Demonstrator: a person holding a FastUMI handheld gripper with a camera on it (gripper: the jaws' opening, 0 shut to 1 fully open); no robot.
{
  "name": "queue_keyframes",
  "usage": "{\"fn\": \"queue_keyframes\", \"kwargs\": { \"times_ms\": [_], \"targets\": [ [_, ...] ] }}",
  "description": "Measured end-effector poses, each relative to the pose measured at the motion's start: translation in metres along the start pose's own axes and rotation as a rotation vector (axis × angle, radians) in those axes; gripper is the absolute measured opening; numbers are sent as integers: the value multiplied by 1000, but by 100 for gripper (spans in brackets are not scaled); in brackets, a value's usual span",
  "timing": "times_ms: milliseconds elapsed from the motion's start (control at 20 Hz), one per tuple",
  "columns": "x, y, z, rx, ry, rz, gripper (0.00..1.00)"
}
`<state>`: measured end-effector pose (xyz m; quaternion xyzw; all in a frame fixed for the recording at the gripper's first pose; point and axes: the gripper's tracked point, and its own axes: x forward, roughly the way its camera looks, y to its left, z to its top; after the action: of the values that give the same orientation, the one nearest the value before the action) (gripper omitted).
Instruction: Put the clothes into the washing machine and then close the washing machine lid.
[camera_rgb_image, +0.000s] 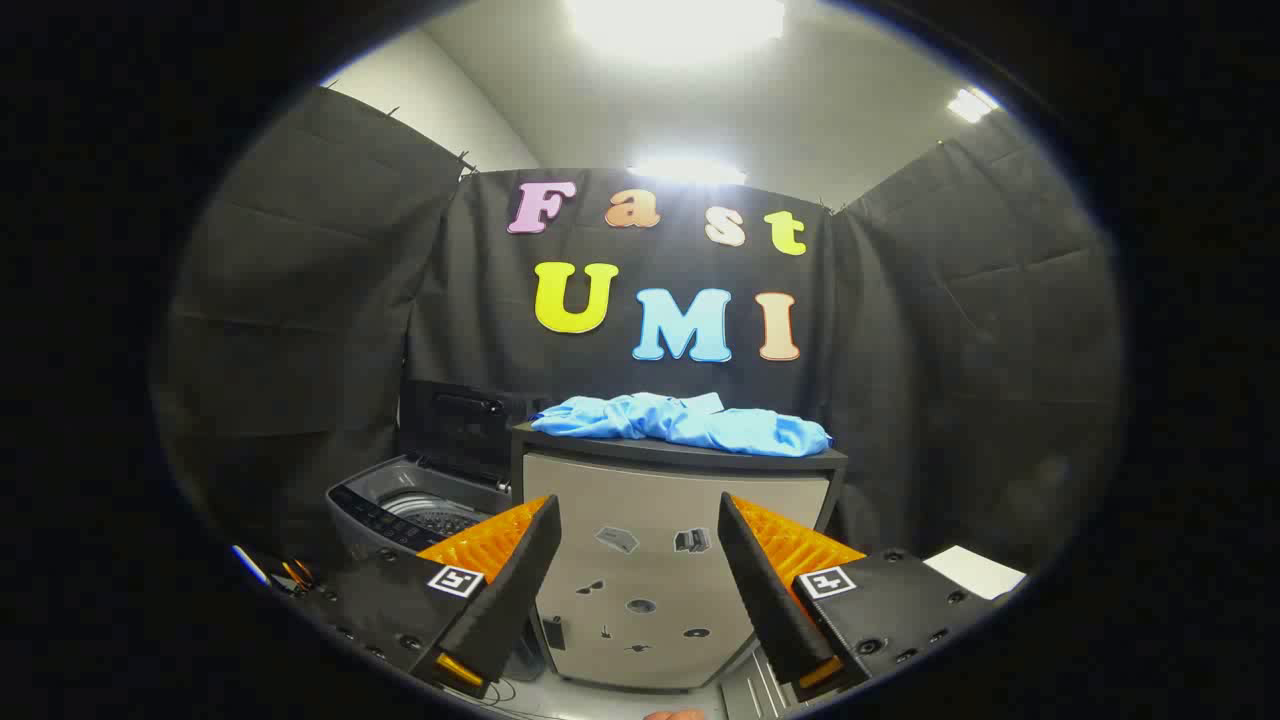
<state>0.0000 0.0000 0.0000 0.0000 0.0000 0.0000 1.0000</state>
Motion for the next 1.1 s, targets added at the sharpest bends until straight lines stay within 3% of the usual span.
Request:
{"fn": "queue_keyframes", "kwargs": {
  "times_ms": [1100],
  "targets": [
    [-15,-14,5,-19,-2,-36,98]
  ]
}}
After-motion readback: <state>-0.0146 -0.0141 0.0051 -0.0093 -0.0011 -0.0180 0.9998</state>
